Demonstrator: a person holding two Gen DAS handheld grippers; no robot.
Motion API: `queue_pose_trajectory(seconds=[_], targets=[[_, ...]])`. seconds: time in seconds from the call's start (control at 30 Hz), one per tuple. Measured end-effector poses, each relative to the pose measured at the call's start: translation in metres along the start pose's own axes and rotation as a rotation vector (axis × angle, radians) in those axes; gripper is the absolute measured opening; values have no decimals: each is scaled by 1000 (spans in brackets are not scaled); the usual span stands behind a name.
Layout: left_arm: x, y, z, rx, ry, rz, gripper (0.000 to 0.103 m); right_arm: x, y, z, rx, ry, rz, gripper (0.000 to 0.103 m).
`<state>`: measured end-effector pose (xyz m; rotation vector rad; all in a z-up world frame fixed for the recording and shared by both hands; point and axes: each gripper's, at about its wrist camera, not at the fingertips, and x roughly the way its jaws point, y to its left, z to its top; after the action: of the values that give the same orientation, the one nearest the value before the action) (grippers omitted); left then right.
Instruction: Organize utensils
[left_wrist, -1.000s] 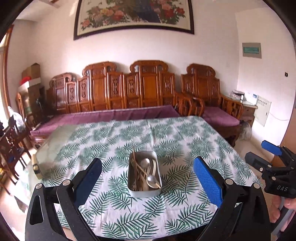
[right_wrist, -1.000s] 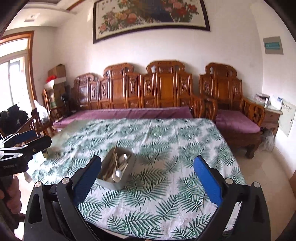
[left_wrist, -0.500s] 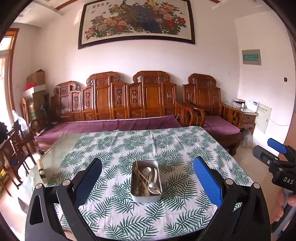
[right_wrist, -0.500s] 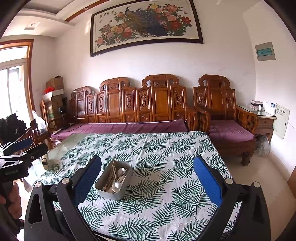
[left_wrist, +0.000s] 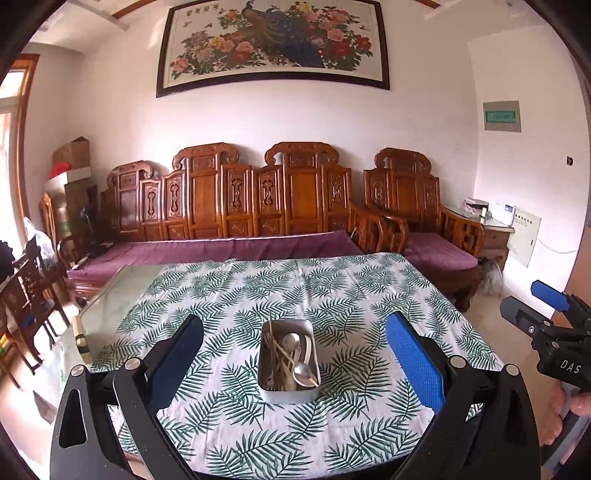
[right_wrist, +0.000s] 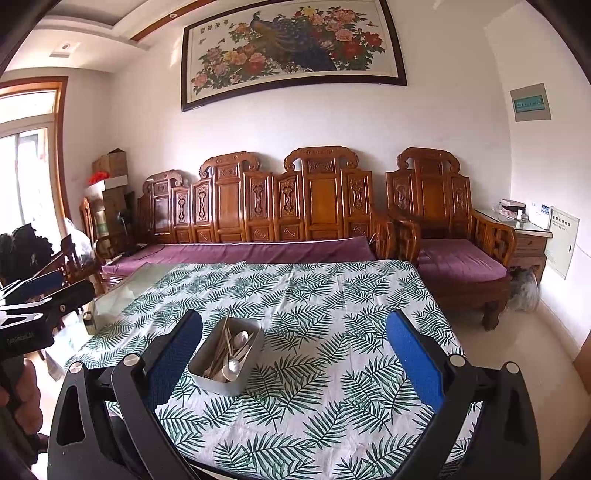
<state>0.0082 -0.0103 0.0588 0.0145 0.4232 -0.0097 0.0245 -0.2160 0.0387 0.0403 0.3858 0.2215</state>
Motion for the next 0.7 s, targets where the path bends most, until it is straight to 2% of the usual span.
queue_pose_trajectory(seconds=[0.7], targets=[[-2,-1,-2,-2,-1,-3,96,0,-1,-1,2,3,7,100]])
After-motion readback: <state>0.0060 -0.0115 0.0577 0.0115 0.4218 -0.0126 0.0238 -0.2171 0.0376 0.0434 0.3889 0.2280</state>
